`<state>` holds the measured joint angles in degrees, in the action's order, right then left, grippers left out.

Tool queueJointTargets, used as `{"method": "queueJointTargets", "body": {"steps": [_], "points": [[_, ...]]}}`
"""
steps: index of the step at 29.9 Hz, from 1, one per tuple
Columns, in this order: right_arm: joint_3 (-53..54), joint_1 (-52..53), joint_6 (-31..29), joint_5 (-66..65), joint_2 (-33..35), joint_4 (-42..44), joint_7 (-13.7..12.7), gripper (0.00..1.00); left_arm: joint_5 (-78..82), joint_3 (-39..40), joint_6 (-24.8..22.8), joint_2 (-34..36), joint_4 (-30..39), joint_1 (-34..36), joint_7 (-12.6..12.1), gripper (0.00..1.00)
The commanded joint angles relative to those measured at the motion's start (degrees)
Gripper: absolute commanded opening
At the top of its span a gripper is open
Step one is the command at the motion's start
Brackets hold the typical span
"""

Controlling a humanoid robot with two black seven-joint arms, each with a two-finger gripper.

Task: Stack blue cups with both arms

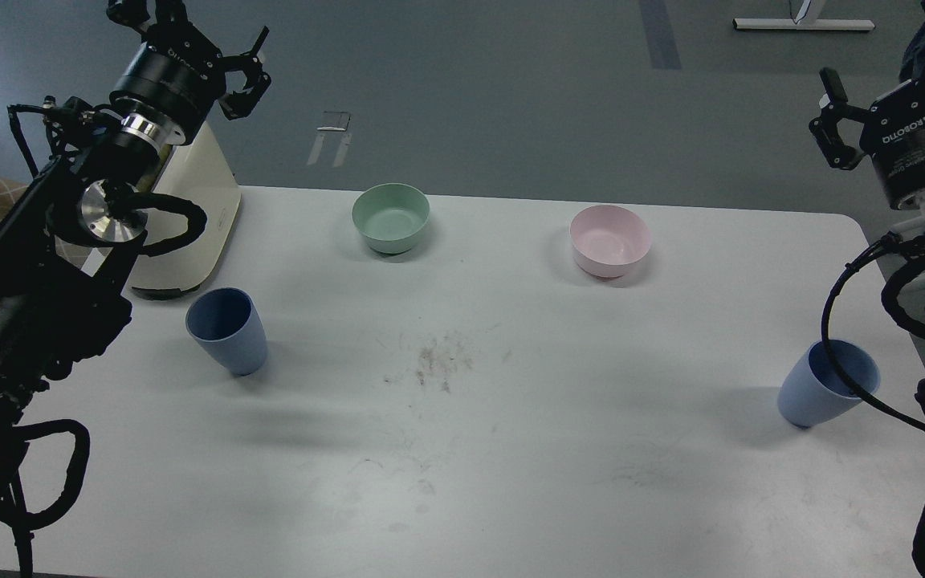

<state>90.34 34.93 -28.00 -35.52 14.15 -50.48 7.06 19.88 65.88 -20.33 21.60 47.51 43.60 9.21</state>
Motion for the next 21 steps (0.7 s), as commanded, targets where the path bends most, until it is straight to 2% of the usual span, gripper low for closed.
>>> {"method": "queueJointTargets", "body": {"steps": [1,21], "points": [[-0.2,0.2,0.0,0.0,-0.2,-0.1,0.0,1.0,0.0,-0.1,-0.6,0.3,0.1,0.0,0.4,0.98],[0.0,1.1,0.0,0.0,-0.7,-0.2,0.0,1.0,-0.2,0.8,-0.7,1.7,1.4,1.1,0.5,0.98]]}}
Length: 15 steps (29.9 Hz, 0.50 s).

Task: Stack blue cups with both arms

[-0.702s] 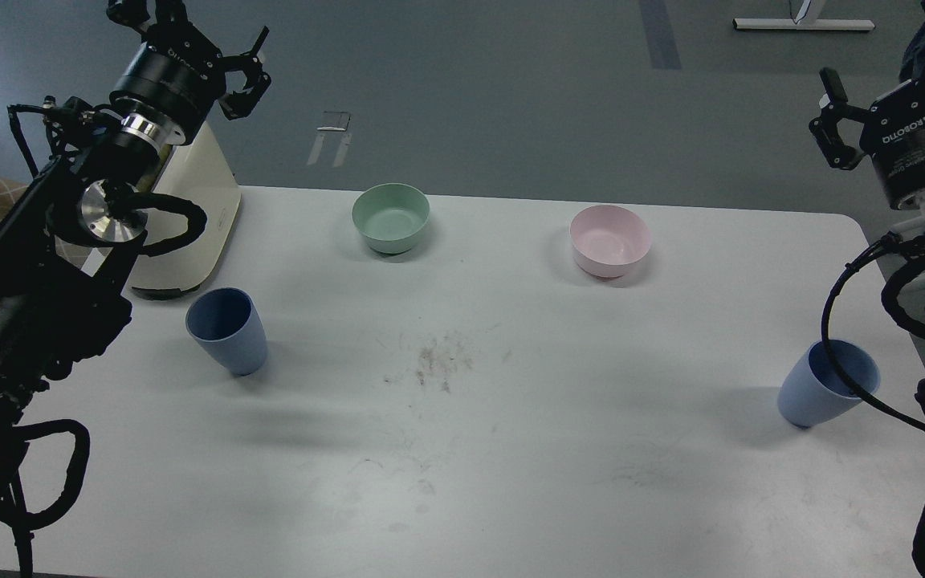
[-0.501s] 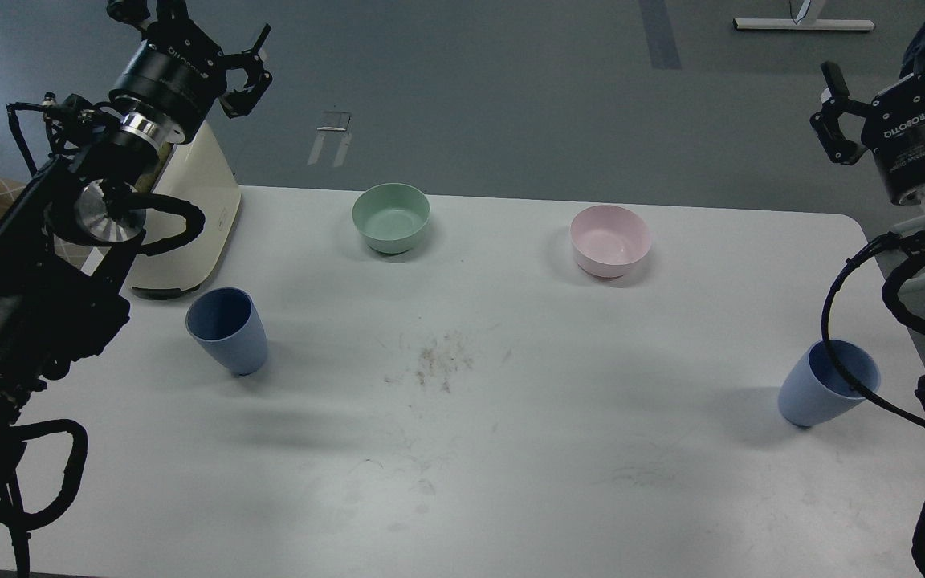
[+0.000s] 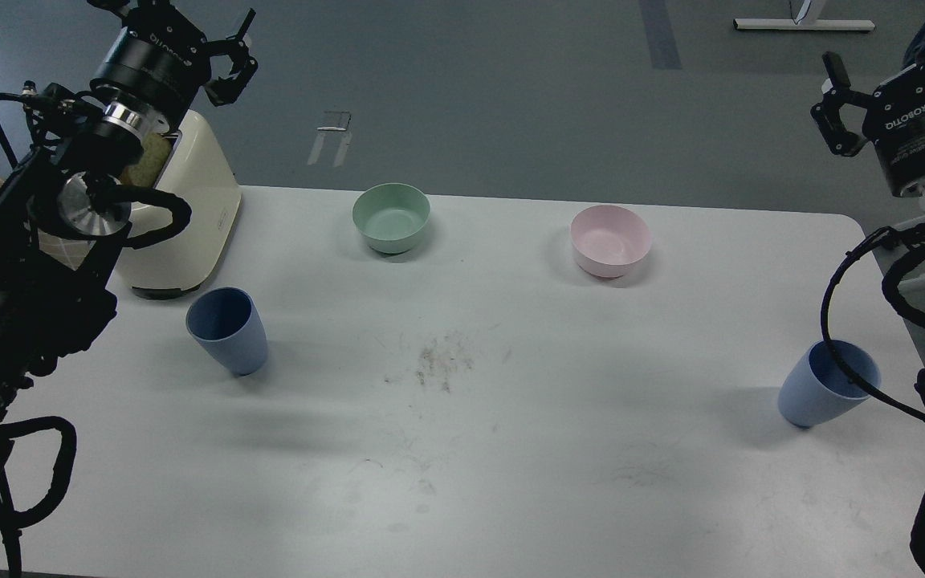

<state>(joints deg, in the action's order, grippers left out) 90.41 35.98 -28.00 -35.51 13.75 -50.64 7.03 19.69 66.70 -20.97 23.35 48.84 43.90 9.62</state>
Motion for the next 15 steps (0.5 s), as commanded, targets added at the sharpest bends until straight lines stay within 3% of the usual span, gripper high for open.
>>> {"method": "queueJointTargets", "body": {"steps": [1,15], "points": [[-0.1,0.1,0.0,0.0,-0.5,-0.2,0.0,1.0,0.0,0.0,0.0,-0.1,0.0,0.8,0.1,0.98],[0.3,-2.2,0.0,0.0,-1.3,-2.7,0.1,1.0,0.3,-0.9,0.1,0.0,2.3,0.8,-0.2,0.98]]}}
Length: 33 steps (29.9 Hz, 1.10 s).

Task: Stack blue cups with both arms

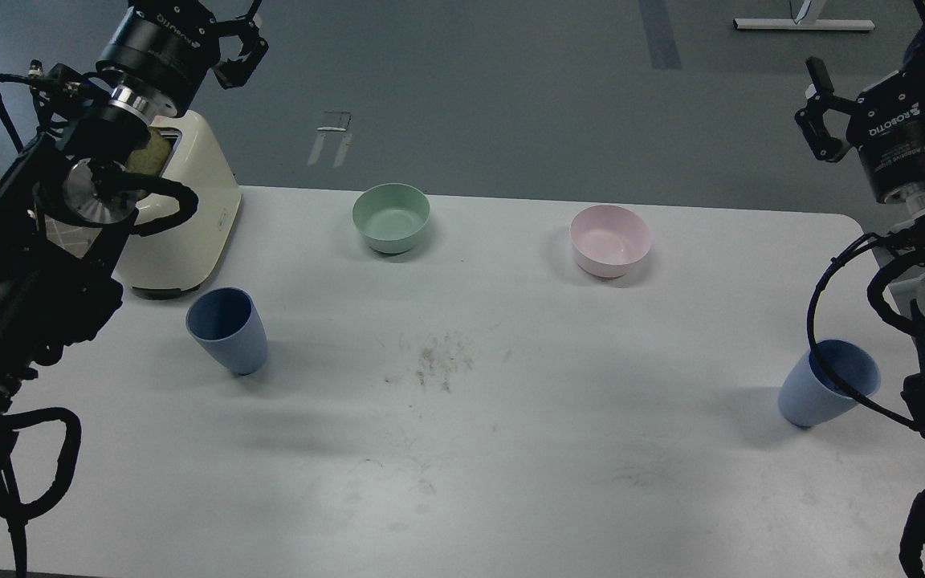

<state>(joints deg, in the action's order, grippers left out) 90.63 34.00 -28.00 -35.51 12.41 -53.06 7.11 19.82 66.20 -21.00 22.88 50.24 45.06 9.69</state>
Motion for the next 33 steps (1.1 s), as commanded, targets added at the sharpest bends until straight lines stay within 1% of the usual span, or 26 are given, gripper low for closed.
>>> {"method": "queueJointTargets", "body": {"steps": [1,4,6,7,8,10,11,12,13,14,16,17,19,20,22,23,25,27,32,33], "points": [[0.1,-0.2,0.0,0.0,0.1,-0.4,0.0,1.0,0.4,-0.5,0.2,0.8,1.3,-0.4,-0.3,0.98],[0.2,-0.3,0.0,0.0,0.2,-1.1,0.0,1.0,1.2,-0.8,0.3,1.8,2.3,-0.9,-0.4,0.97],[0.3,-0.4,0.0,0.0,0.4,-1.1,0.0,1.0,4.2,-1.6,0.7,3.2,4.0,-1.1,-0.1,0.95],[0.3,-0.6,0.0,0.0,0.6,-1.1,0.0,1.0,8.4,-2.5,0.9,4.4,5.8,-1.1,-0.1,0.93],[0.6,-0.9,0.0,0.1,0.7,-1.2,0.0,1.0,13.5,-3.1,0.8,5.9,8.4,-1.2,-0.1,0.93],[0.7,-1.5,0.0,0.1,0.8,-1.4,0.0,1.0,18.8,-3.8,0.8,8.0,11.9,-2.5,-0.1,0.93],[0.8,-2.0,0.0,0.1,0.9,-1.7,0.0,1.0,23.5,-4.4,0.8,10.3,16.5,-5.0,0.2,0.91],[0.9,-2.2,0.0,0.1,1.1,-2.0,0.0,1.0,25.9,-4.6,0.8,11.5,19.2,-6.2,0.2,0.88],[1.1,-2.4,0.0,0.1,1.6,-2.2,0.1,1.0,30.7,-4.7,0.9,13.8,24.2,-8.2,0.2,0.82],[1.7,-2.5,0.0,0.1,2.1,-2.1,0.1,1.0,35.2,-4.7,0.8,16.3,28.6,-10.0,0.2,0.81],[2.4,-2.6,0.0,0.1,2.3,-2.0,0.1,1.0,39.0,-4.7,0.7,19.3,32.5,-12.1,0.2,0.81],[2.9,-2.9,0.0,0.1,2.4,-2.0,0.1,1.0,42.0,-4.7,0.6,22.3,35.6,-14.0,0.2,0.81],[3.4,-3.6,0.0,0.1,2.5,-2.1,0.2,1.0,45.4,-4.8,0.2,27.0,39.0,-16.4,0.4,0.81],[3.4,-3.8,0.0,0.1,2.5,-2.1,0.3,1.0,46.3,-4.8,0.2,28.6,39.8,-17.2,0.6,0.81],[3.9,-4.9,0.0,0.3,2.5,-2.3,0.4,1.0,48.8,-4.8,0.2,34.2,42.8,-20.4,1.3,0.81],[3.9,-4.9,0.0,0.3,2.5,-2.3,0.4,1.0,48.8,-4.8,0.2,34.3,42.8,-20.4,1.3,0.81],[5.3,-5.8,0.0,0.3,2.5,-2.4,0.4,1.0,52.3,-5.4,0.1,38.6,45.2,-23.1,1.3,0.75],[6.3,-5.8,0.0,0.3,2.8,-2.3,0.4,1.0,57.9,-7.0,-0.1,40.7,45.9,-24.7,1.1,0.75],[6.9,-5.9,0.0,0.3,3.6,-2.3,0.4,1.0,75.1,-10.8,0.0,41.4,45.8,-25.0,1.6,0.75],[7.4,-6.0,0.0,0.3,3.6,-2.4,0.4,1.0,79.3,-12.7,0.0,41.5,45.7,-25.0,2.1,0.75]]}}
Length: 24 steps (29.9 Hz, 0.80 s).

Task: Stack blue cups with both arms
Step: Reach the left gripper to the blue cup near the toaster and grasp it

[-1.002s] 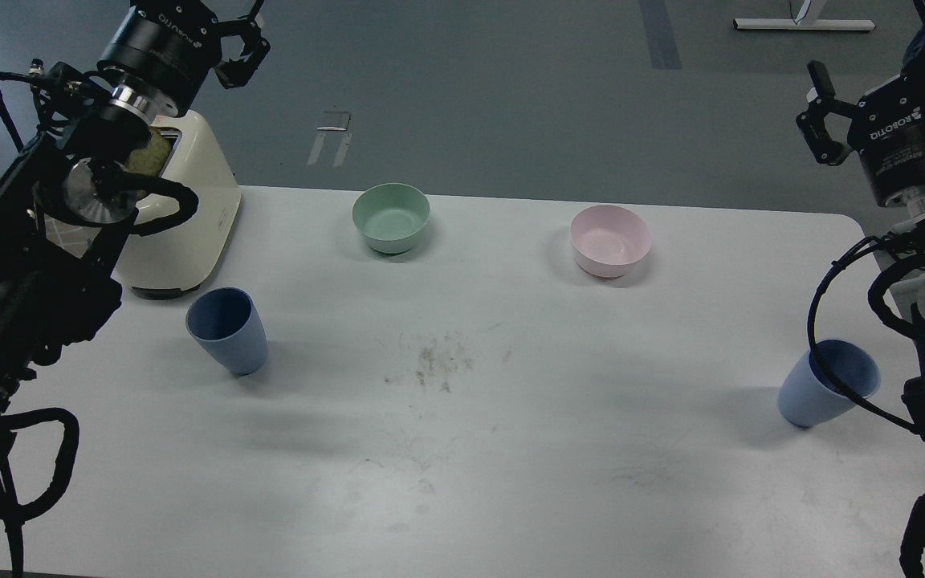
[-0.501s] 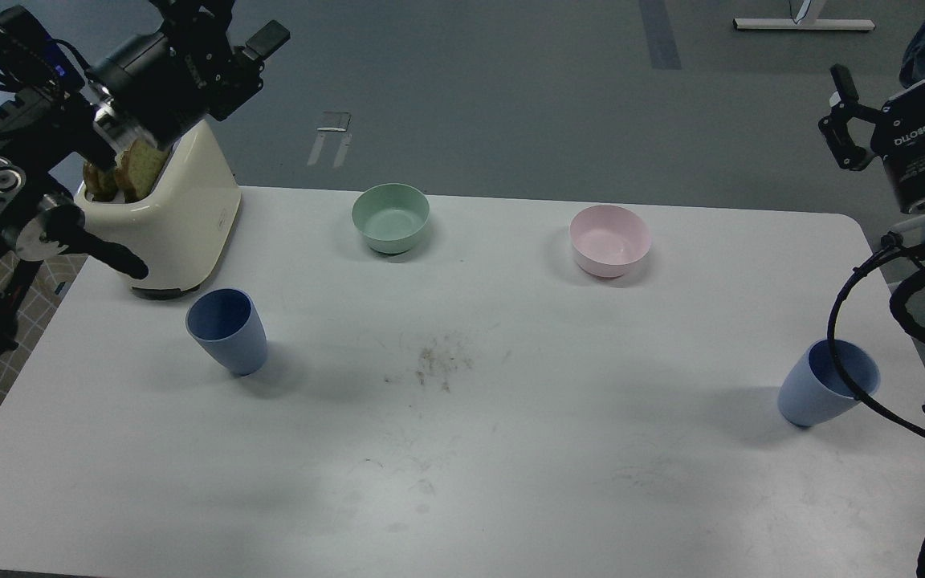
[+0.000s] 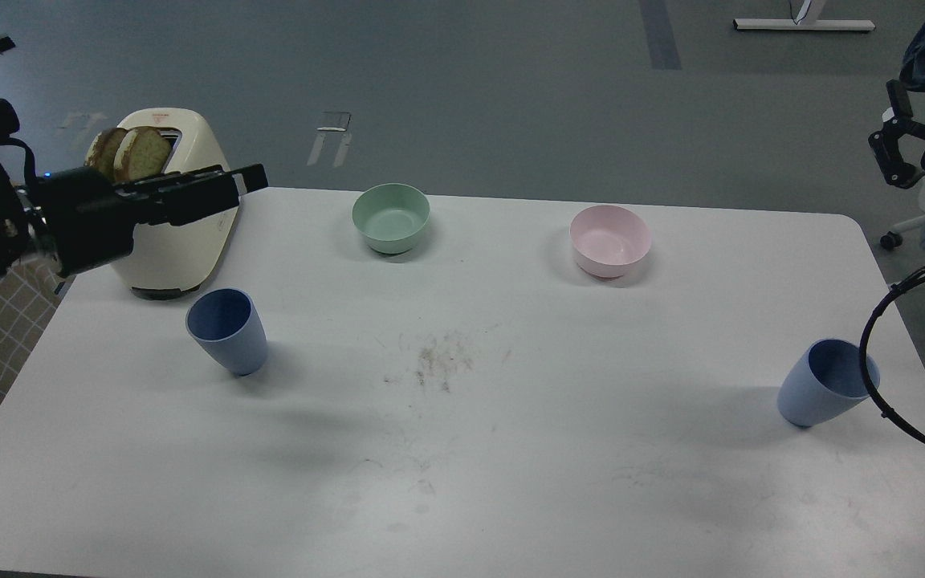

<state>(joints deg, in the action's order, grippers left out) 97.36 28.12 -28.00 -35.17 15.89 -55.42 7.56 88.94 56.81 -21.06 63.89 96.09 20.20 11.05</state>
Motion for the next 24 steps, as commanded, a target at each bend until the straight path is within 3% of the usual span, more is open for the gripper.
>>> {"method": "queueJointTargets", "body": {"steps": [1,7,17,20,24], "points": [[0.9,-0.4,0.0,0.0,0.1,0.0,0.0,1.0,13.9,-4.9,0.1,0.5,-0.5,-0.2,1.6,0.75],[3.2,-2.5,0.0,0.0,0.2,0.0,0.0,1.0,22.5,-9.1,0.3,-0.7,-7.0,-0.2,2.5,0.75],[4.2,-4.5,0.0,0.0,0.4,0.0,0.0,1.0,21.9,-10.5,0.5,-6.2,-15.8,-0.2,3.6,0.74],[4.2,-4.6,0.0,0.0,0.5,0.0,0.0,1.0,21.9,-10.6,0.5,-8.0,-17.6,-0.2,3.9,0.64],[4.2,-4.6,0.0,0.0,0.5,0.0,0.0,1.0,22.1,-11.5,0.5,-9.1,-21.6,-0.3,4.8,0.3]]}}
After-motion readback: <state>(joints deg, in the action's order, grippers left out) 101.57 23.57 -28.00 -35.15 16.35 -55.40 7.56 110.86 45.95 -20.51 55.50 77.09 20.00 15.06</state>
